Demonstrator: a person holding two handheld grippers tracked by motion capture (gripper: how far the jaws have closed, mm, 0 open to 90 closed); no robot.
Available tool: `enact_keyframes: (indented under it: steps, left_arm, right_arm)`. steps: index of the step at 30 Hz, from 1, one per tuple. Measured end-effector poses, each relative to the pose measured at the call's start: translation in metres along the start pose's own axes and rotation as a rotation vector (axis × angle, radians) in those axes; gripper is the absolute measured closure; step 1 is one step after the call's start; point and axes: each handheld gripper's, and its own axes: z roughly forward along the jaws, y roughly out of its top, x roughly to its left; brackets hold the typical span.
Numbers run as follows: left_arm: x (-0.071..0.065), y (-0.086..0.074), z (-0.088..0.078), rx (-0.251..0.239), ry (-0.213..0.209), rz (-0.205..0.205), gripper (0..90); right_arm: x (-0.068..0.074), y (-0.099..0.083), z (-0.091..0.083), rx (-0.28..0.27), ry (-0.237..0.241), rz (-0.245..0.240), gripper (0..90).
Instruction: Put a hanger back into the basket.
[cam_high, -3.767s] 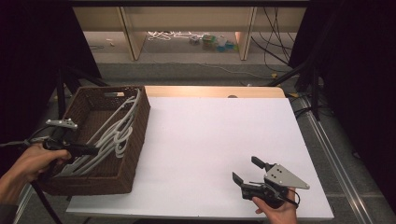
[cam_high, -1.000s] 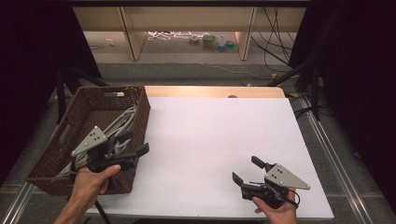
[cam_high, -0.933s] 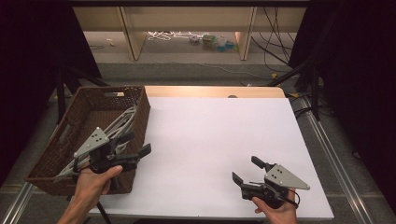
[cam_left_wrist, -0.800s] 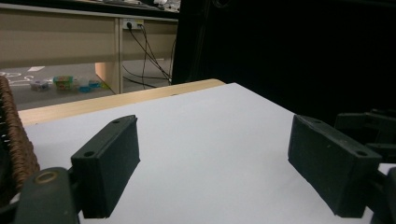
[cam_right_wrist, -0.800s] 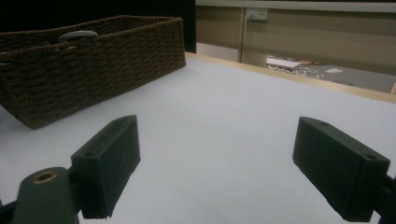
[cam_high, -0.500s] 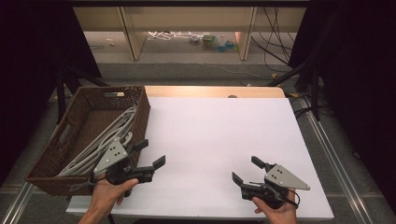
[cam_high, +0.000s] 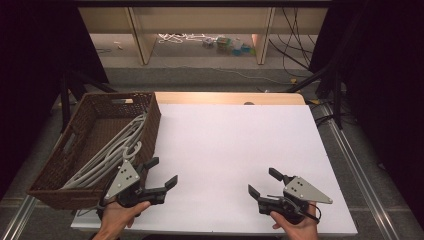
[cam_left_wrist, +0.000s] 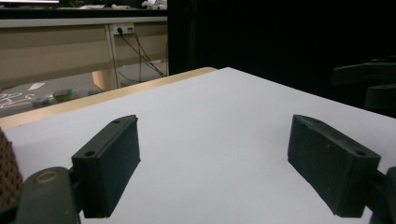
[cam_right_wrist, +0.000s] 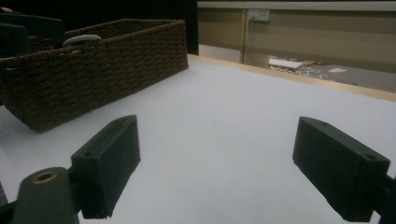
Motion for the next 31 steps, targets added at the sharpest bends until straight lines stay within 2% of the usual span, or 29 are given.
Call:
enact_keyframes:
  steps: [1,2,3,4,5,6,7,9,11,12,15,16,17,19,23,24,25,29,30,31]
  left_arm:
    - [0.0023,-0.0057,-0.0001,0.005,0.009,-0.017,16.8]
    - [0.0023,-0.0057,-0.0001,0.005,0.009,-0.017,16.9]
    - [0.0024,-0.0084,0.0001,0.018,0.018,-0.008,16.9]
    - [0.0029,-0.0109,0.0009,0.027,0.022,0.013,16.9]
    - [0.0035,-0.0126,0.001,0.035,0.023,0.013,16.9]
    - [0.0044,-0.0133,0.0008,0.036,0.02,-0.006,17.0]
    - [0.0051,-0.0136,0.0007,0.025,0.014,-0.019,17.0]
    - [0.0052,-0.0127,-0.0021,0.022,0.018,-0.023,17.0]
    - [0.0051,-0.0129,-0.0022,0.022,0.018,-0.021,16.9]
    - [0.0049,-0.013,-0.0022,0.022,0.018,-0.018,16.9]
    - [0.0046,-0.0129,-0.0022,0.022,0.013,-0.015,16.9]
    - [0.0045,-0.0129,-0.0021,0.025,0.011,-0.013,16.9]
    - [0.0043,-0.013,-0.002,0.027,0.012,-0.013,16.8]
    - [0.004,-0.0132,-0.0015,0.026,0.009,-0.015,16.8]
    - [0.0043,-0.0134,-0.0007,0.018,0.002,-0.016,16.8]
    - [0.0044,-0.0136,-0.0004,0.016,0.0,-0.016,16.8]
    - [0.0038,-0.0133,-0.0011,0.028,0.009,-0.01,16.7]
    - [0.0029,-0.0138,-0.0005,0.031,0.007,-0.01,16.8]
    - [0.0028,-0.0139,-0.0002,0.033,0.004,-0.005,16.7]
    - [0.0023,-0.0141,-0.0001,0.035,0.005,-0.003,16.7]
  right_arm:
    - [0.0,0.0003,-0.0005,0.005,0.003,0.008,15.8]
    - [0.0,0.0003,-0.0005,0.005,0.003,0.008,15.8]
    - [0.0029,0.0,-0.0011,0.022,0.019,0.046,15.7]
    - [0.0029,0.0,-0.0011,0.022,0.019,0.046,15.7]
    - [0.0026,0.0002,-0.0013,0.027,0.02,0.035,15.8]
    - [0.0019,0.0001,-0.0004,0.013,0.028,0.023,15.7]
    - [0.0033,0.0002,-0.0015,0.026,0.025,0.04,15.8]
    - [0.0031,0.0001,-0.0019,0.028,0.022,0.044,15.7]
    - [0.0028,0.0001,-0.0018,0.029,0.019,0.041,15.7]
    - [0.0017,-0.0005,0.0003,0.005,0.026,0.028,15.7]
    - [0.0032,-0.0003,-0.0007,0.025,0.023,0.038,15.7]
    - [0.0024,-0.0002,-0.0002,0.018,0.031,0.028,15.7]
    - [0.0034,-0.0004,-0.0004,0.021,0.024,0.041,15.7]
    - [0.0023,-0.0004,0.0002,0.018,0.024,0.028,15.7]
    - [0.0026,-0.0003,-0.0006,0.025,0.018,0.039,15.7]
    - [0.0017,-0.0006,0.0006,0.011,0.023,0.026,15.7]
    - [0.0027,-0.0005,-0.0003,0.019,0.02,0.043,15.7]
    - [0.0013,-0.0005,0.0004,0.015,0.022,0.023,15.7]
    - [0.0024,-0.0005,-0.0004,0.02,0.019,0.042,15.7]
    - [0.0022,-0.0005,-0.0003,0.017,0.017,0.04,15.7]
